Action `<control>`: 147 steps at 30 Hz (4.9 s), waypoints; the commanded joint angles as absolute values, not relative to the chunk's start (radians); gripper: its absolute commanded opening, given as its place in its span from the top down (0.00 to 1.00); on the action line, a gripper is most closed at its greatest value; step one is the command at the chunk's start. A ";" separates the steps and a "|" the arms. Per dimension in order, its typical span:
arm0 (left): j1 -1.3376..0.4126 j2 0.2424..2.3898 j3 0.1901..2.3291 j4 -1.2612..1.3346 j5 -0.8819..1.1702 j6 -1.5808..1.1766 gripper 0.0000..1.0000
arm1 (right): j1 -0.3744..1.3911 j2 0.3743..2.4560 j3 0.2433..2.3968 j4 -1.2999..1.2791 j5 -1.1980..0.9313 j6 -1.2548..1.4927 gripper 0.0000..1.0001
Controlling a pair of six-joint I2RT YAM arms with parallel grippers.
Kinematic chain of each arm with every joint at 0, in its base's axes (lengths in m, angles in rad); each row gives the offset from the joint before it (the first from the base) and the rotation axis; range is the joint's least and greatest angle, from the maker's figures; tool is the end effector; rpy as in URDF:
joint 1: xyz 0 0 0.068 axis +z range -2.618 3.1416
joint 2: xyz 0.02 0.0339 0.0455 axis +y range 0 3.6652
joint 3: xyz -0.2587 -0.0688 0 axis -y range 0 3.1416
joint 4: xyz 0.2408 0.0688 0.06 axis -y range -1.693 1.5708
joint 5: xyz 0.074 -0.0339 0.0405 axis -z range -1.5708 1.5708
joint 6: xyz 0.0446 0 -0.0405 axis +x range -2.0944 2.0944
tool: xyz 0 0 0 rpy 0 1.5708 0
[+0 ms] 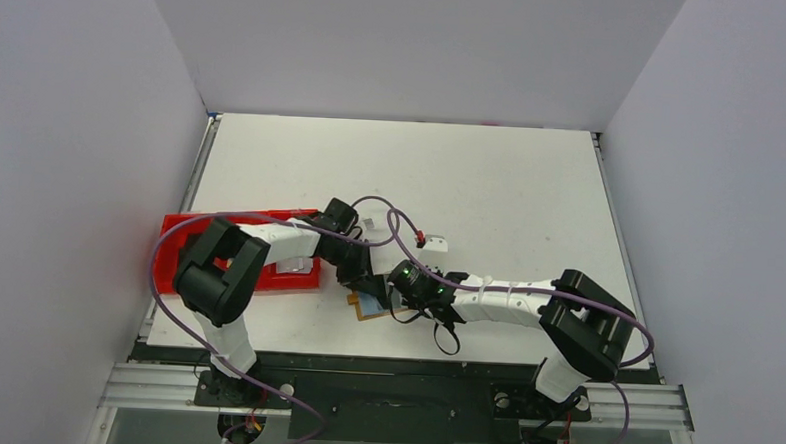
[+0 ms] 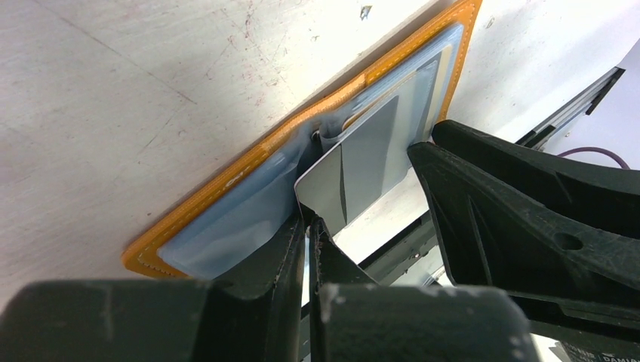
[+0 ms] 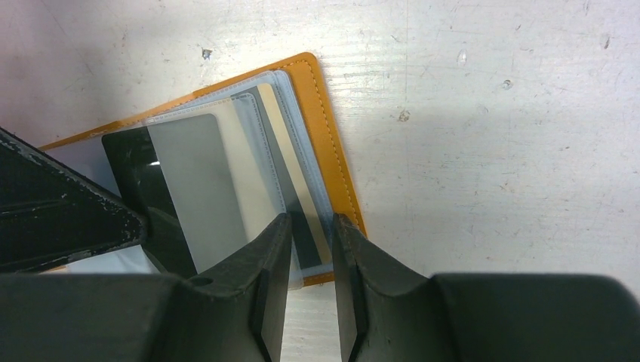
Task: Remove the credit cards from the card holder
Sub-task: Remove the credit card from the card holder, then place the credit card in the storage box.
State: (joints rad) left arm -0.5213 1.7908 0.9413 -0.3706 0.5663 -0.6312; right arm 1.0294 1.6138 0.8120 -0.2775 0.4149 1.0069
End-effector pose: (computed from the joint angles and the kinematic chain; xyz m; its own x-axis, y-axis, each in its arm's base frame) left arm 0.2646 -0.1796 0.1199 -0.9998 -0.0001 0.0200 -0.0123 0.7927 -0.6095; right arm 0.1679 0.2443 0.1394 -0.8228 0.1326 -0.5526 0.0172 0.9778 0.2089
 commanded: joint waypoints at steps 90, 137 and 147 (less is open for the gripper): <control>-0.399 1.465 0.904 -0.445 0.566 -0.640 1.00 | 0.933 1.515 0.903 -0.420 0.272 0.901 0.66; -0.302 1.390 0.786 0.194 0.896 -1.106 0.79 | 0.675 1.516 0.504 1.052 -0.441 1.553 1.00; -0.296 1.397 0.766 0.282 0.897 -1.175 0.78 | 0.697 1.545 0.524 1.080 -0.451 1.575 1.00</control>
